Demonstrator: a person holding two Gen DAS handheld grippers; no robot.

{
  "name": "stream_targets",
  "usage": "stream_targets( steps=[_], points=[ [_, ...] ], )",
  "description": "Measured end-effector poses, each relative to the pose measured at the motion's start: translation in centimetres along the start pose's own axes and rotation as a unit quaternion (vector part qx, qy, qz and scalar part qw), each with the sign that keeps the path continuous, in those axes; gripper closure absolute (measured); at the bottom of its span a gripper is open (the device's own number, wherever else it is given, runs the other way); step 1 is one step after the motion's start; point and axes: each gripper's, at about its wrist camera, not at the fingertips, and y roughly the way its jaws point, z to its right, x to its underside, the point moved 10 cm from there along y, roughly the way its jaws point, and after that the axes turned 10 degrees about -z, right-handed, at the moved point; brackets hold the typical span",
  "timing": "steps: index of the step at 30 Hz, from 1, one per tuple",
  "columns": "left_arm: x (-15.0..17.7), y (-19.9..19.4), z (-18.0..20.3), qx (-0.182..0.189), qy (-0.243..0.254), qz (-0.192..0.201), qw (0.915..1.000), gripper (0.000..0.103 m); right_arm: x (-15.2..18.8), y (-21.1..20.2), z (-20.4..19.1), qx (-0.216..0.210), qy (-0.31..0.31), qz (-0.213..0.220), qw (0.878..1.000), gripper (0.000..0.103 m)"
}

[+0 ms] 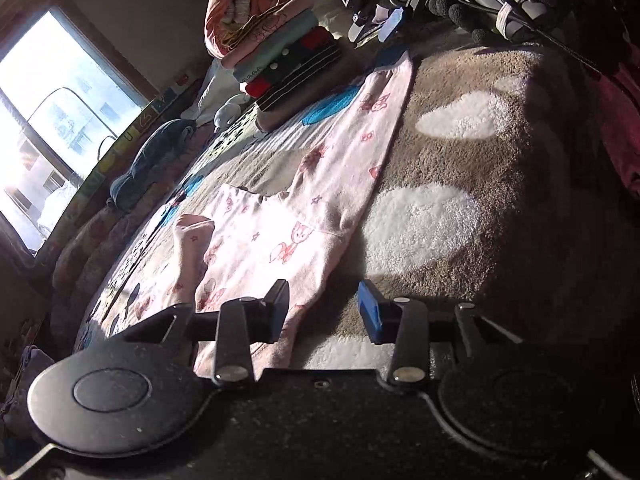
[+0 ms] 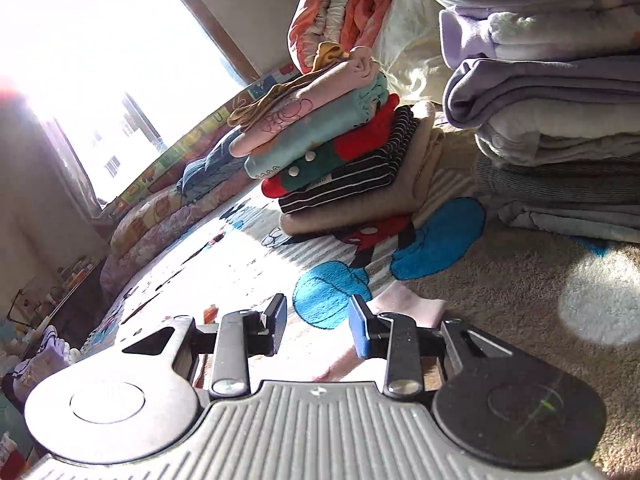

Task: Fold clothes

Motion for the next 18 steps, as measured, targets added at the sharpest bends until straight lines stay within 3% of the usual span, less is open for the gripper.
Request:
stream_targets(
  steps=[2, 4, 7, 8, 9, 10, 11, 13, 15, 17, 18],
  points=[
    [1.2, -0.9, -2.4, -0.002, -0.062, -0.021, 0.9979, 0.053, 2.4, 0.0, -2.7, -0.04, 0.008, -0.022, 0.999, 0.063],
    [2.7, -1.5, -5.7, 0.0, -0.143, -0.042, 0.9889, 0.052, 5.5, 0.2, -4.3, -0.074, 0.043, -0.052, 0.995, 0.058],
    [5.0, -2.6, -10.2, 0.012, -0.262, -0.067, 0.9626, 0.048, 10.6, 1.0, -6.0, -0.116, 0.112, -0.108, 0.981, 0.056],
    [6.1, -3.0, -11.7, 0.029, -0.319, -0.074, 0.9443, 0.048, 12.4, 1.3, -6.1, -0.124, 0.137, -0.128, 0.975, 0.056],
    [7.1, -3.1, -12.9, 0.051, -0.375, -0.077, 0.9224, 0.048, 14.1, 1.6, -6.3, -0.132, 0.161, -0.147, 0.967, 0.056],
    [8.3, -3.0, -13.8, 0.078, -0.434, -0.082, 0.8938, 0.048, 15.8, 1.9, -6.5, -0.14, 0.186, -0.166, 0.958, 0.056],
    [9.4, -2.8, -14.6, 0.106, -0.492, -0.087, 0.8599, 0.048, 16.8, 2.0, -6.6, -0.146, 0.204, -0.174, 0.952, 0.058],
    [11.1, -2.0, -15.0, 0.144, -0.575, -0.087, 0.8005, 0.048, 17.3, 2.0, -7.3, -0.149, 0.211, -0.173, 0.95, 0.059],
    [12.6, -1.2, -15.4, 0.18, -0.649, -0.086, 0.7337, 0.048, 17.3, 2.4, -7.7, -0.151, 0.232, -0.173, 0.945, 0.058],
    [13.5, 0.0, -15.0, 0.211, -0.696, -0.077, 0.6821, 0.048, 17.3, 2.8, -8.0, -0.151, 0.249, -0.172, 0.941, 0.057],
    [13.9, 0.5, -14.6, 0.225, -0.716, -0.071, 0.6574, 0.048, 17.4, 3.1, -8.3, -0.146, 0.238, -0.172, 0.945, 0.058]
  ],
)
